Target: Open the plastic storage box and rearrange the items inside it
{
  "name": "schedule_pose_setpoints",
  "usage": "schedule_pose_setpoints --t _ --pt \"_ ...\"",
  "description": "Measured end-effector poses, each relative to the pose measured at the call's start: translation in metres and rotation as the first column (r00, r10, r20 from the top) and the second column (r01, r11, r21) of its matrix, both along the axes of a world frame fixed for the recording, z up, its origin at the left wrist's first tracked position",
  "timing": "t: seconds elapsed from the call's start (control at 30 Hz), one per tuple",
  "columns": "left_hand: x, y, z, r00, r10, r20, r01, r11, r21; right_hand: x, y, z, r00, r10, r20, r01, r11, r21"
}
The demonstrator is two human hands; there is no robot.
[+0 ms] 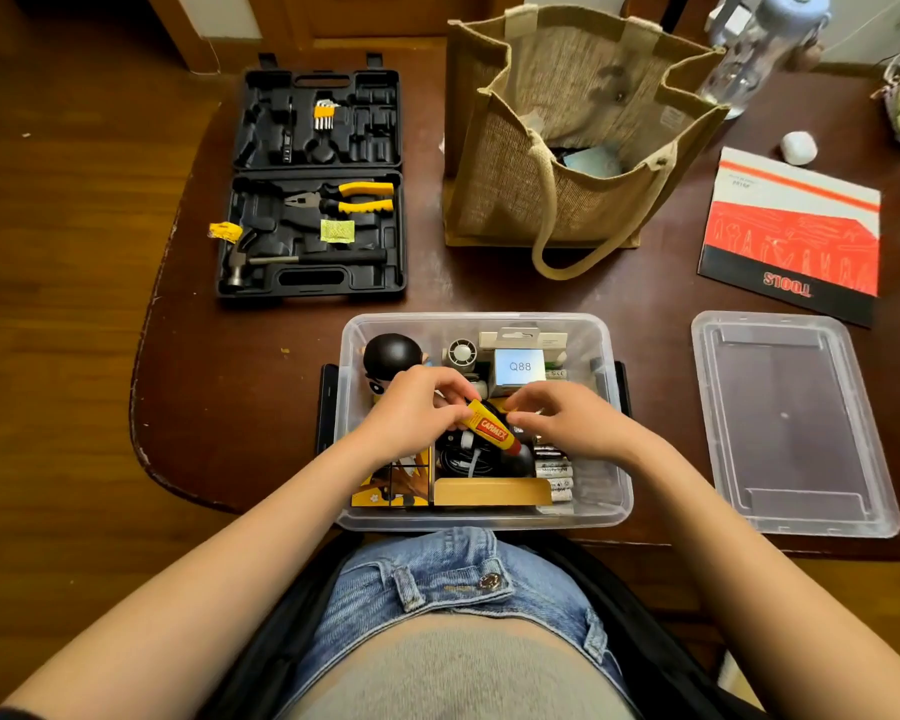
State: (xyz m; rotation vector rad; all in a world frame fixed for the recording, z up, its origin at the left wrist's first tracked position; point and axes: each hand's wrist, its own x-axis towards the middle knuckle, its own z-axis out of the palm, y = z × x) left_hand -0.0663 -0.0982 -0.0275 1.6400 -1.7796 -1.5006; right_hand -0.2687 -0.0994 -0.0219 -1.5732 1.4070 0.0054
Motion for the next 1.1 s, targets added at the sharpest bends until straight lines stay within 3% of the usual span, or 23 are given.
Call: schedule_pose_setpoints --t 0.07,0.23,0.3,0.4,0.6,0.67,0.8,0.93,1.1 --pt "-0.005 0.002 0.000 0.998 0.033 -0.059 -0.031 0.999 0.033 0.005 0.003 0.003 0.994 0.017 0.111 -0.016 1.000 -0.003" --pt "-0.012 0.005 -0.002 0.988 0.056 -0.145 -0.042 0.995 0.093 0.005 0.004 -0.004 0.995 0.101 -0.013 -0.102 0.987 -0.125" --pt "-0.009 0.005 -0.007 0.997 -0.078 0.005 0.077 0.995 0.060 0.000 0.005 -0.007 0.986 0.131 -0.105 -0.144 0.981 -0.130" --pt "-0.007 0.006 -0.013 0.920 -0.319 0.228 0.313 0.948 0.064 -0.006 0.007 -0.012 0.971 0.163 -0.173 -0.175 0.983 -0.058" --pt "-0.023 0.000 -0.021 0.782 -0.421 0.459 0.463 0.886 0.025 -0.011 0.002 -0.023 0.847 0.415 -0.333 -0.396 0.909 0.128" --pt "-0.029 -0.002 -0.023 0.698 -0.535 0.475 0.543 0.829 0.135 -0.010 0.000 -0.026 0.832 0.453 -0.320 -0.417 0.892 0.176" --pt "-0.039 -0.004 -0.028 0.408 -0.786 0.463 0.703 0.595 0.390 -0.008 -0.003 -0.036 0.849 0.448 -0.280 -0.409 0.893 0.188" --pt "-0.048 -0.006 -0.031 0.136 -0.866 0.480 0.761 0.402 0.510 -0.008 -0.005 -0.041 0.913 0.350 -0.208 -0.314 0.931 0.187" --pt "-0.051 -0.008 -0.033 0.064 -0.884 0.463 0.782 0.333 0.527 -0.011 0.001 -0.046 0.914 0.339 -0.223 -0.294 0.932 0.211"
